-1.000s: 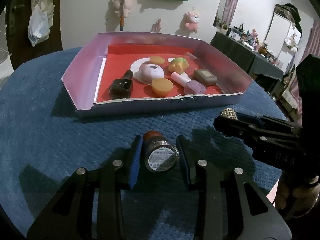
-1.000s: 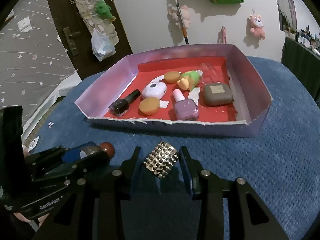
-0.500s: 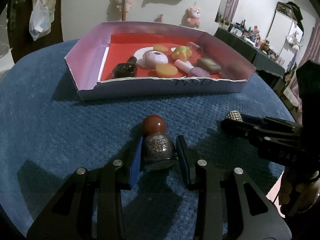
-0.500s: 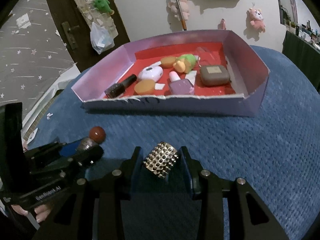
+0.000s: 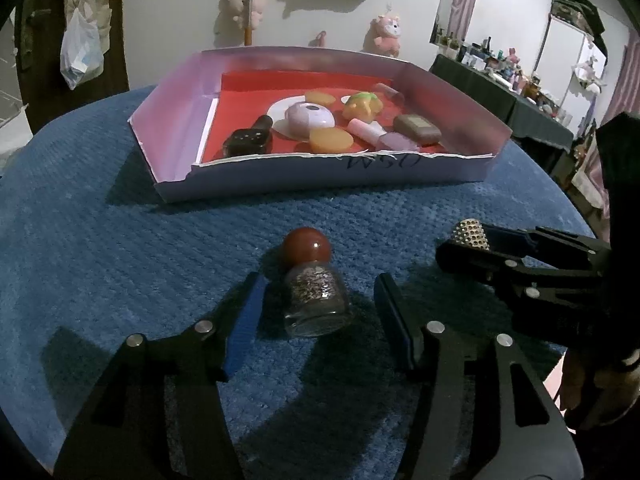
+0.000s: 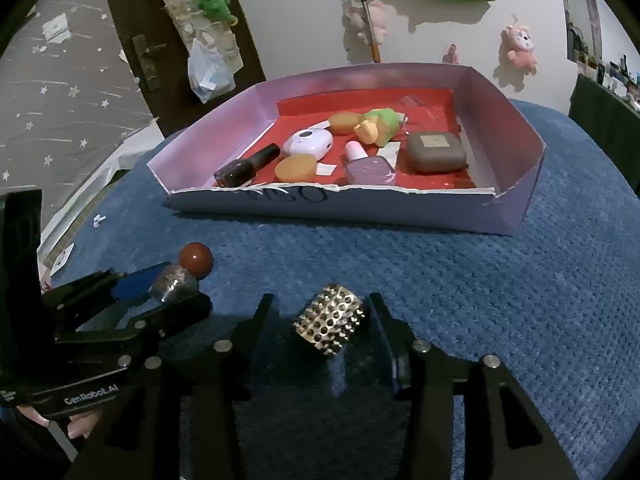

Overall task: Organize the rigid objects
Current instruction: 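Lift the bottle and cylinder and carry both over the red box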

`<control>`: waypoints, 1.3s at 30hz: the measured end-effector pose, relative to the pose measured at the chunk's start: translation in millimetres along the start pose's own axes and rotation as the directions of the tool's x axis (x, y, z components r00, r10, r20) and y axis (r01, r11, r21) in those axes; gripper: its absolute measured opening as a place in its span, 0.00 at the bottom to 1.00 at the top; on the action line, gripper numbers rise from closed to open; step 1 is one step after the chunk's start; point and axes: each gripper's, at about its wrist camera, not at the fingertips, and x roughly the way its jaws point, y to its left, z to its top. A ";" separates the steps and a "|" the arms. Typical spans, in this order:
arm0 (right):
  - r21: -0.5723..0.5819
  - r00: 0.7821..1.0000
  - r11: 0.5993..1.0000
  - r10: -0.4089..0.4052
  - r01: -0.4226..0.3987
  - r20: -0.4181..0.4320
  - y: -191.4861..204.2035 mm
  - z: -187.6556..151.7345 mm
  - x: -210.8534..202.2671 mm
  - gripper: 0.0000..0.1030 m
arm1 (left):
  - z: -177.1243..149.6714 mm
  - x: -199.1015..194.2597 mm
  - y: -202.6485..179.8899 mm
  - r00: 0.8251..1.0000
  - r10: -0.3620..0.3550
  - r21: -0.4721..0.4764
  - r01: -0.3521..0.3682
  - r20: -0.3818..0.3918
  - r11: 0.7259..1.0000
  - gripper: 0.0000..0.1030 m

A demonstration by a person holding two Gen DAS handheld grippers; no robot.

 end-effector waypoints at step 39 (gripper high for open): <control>-0.089 0.996 0.995 -0.033 0.040 0.085 7.7 -8.5 -9.3 0.39 | 6.3 -9.0 -6.2 0.998 -0.001 0.003 0.001 0.060 1.000 0.29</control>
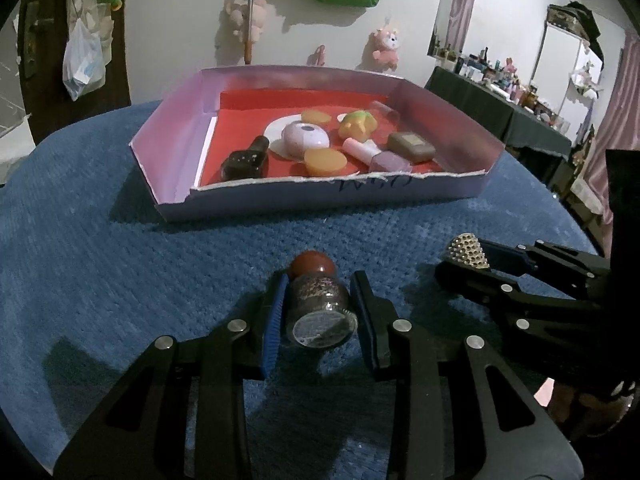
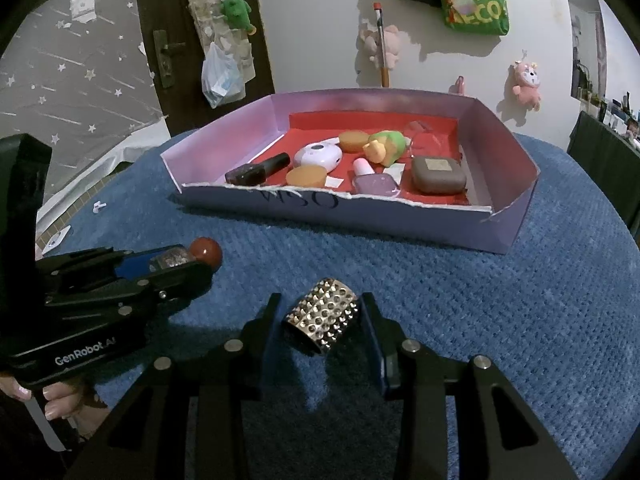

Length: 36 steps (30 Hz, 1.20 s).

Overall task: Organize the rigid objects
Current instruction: 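Lift the bottle and cylinder and carry both over the red box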

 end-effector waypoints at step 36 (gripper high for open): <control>-0.047 0.974 0.999 0.014 -0.025 -0.224 -57.1 229.5 123.8 0.39 | 225.3 128.9 42.4 0.988 -0.019 0.094 0.034 -0.151 0.995 0.28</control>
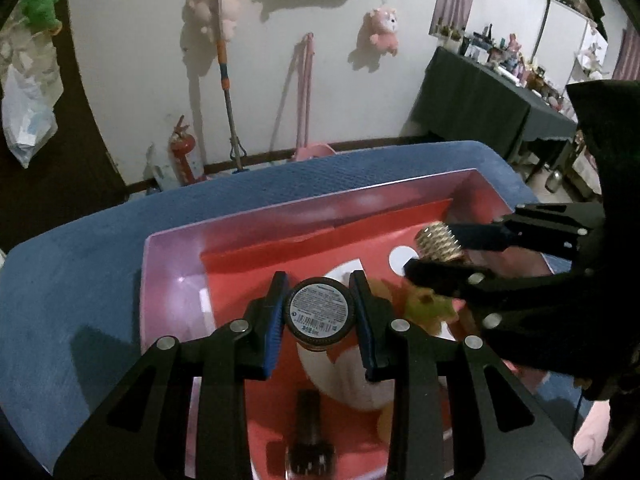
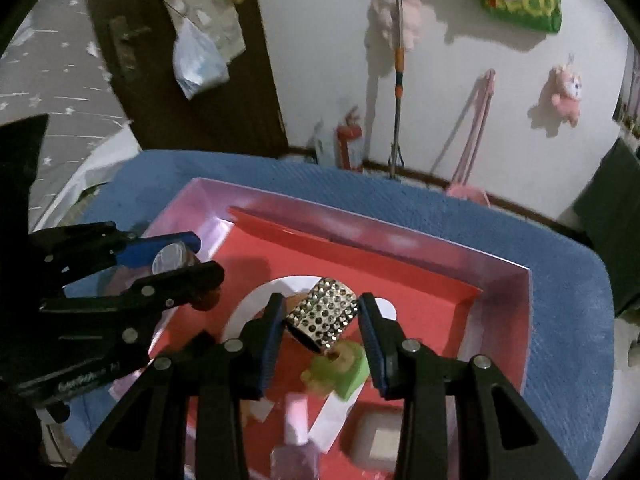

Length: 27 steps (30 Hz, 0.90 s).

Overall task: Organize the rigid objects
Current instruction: 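Lift the bottle and cylinder and carry both over the red box, then lower the bottle and cylinder into the box and open both grippers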

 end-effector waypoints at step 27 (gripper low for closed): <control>0.034 0.982 0.997 -0.064 0.071 -0.180 -23.6 6.9 73.1 0.39 | -30.6 24.5 17.0 0.995 0.037 -0.056 -0.042 -0.090 0.998 0.28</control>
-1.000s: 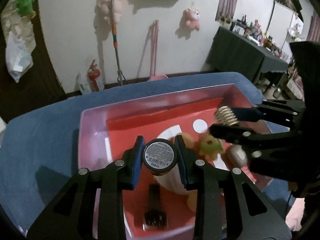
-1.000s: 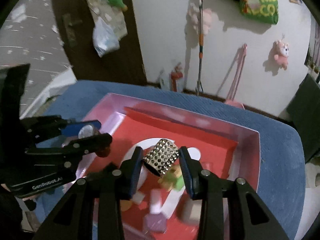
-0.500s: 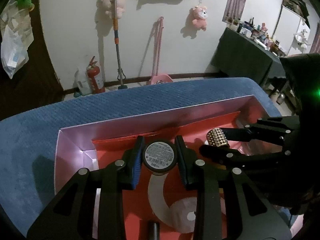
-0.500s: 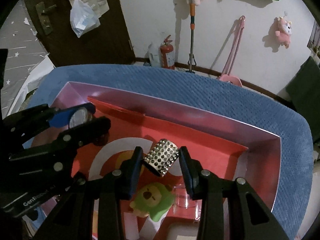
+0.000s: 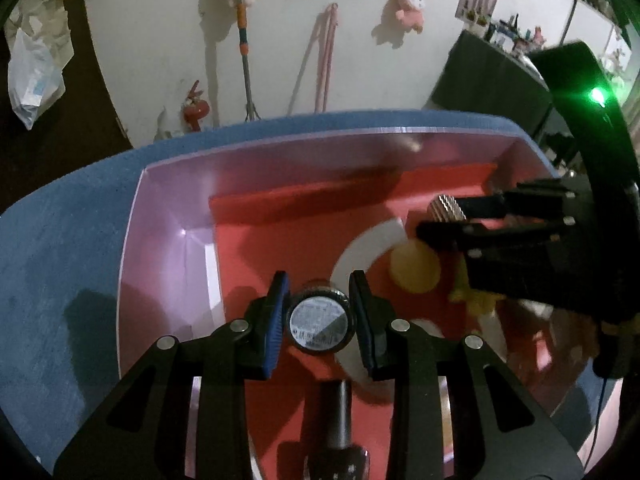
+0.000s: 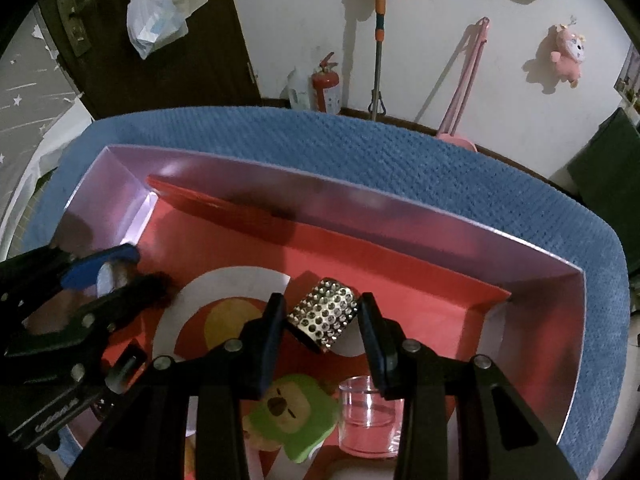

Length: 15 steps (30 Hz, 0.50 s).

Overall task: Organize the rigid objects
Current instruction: 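Lower the bottle and cylinder into the box and open both grippers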

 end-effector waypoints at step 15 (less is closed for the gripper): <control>-0.017 1.000 1.000 -0.016 0.016 -0.002 8.6 -1.7 1.1 0.39 | -8.4 14.5 3.1 0.996 0.013 -0.055 -0.018 -0.089 0.998 0.28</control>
